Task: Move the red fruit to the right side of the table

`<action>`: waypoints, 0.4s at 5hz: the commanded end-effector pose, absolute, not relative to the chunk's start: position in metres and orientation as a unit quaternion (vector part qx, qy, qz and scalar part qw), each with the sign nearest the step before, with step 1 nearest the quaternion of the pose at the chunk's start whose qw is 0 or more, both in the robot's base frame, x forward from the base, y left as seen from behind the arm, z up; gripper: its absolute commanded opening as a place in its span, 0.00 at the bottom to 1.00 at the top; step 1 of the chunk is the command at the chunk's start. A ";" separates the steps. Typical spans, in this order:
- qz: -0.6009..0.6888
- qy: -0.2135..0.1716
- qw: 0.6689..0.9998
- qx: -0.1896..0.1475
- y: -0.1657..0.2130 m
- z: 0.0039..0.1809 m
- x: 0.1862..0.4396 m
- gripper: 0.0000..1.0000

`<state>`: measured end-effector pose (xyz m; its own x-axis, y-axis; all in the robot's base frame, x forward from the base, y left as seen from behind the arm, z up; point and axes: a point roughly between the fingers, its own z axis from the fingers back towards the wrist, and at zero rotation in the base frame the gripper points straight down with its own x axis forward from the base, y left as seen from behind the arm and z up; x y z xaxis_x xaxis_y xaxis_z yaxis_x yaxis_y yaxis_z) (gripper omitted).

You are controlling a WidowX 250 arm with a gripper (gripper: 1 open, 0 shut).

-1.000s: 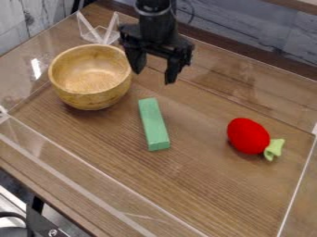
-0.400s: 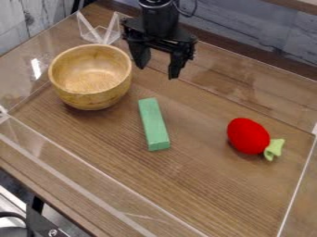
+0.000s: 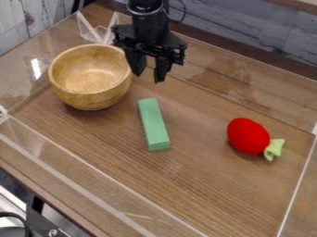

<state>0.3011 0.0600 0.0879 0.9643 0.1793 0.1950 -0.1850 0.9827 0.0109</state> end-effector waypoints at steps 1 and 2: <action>0.114 -0.124 0.986 0.017 0.057 0.107 0.314 1.00; 0.124 -0.127 0.984 0.009 0.048 0.108 0.328 1.00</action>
<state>0.3193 0.0473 0.0933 0.9496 0.2415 0.1998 -0.2447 0.9696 -0.0092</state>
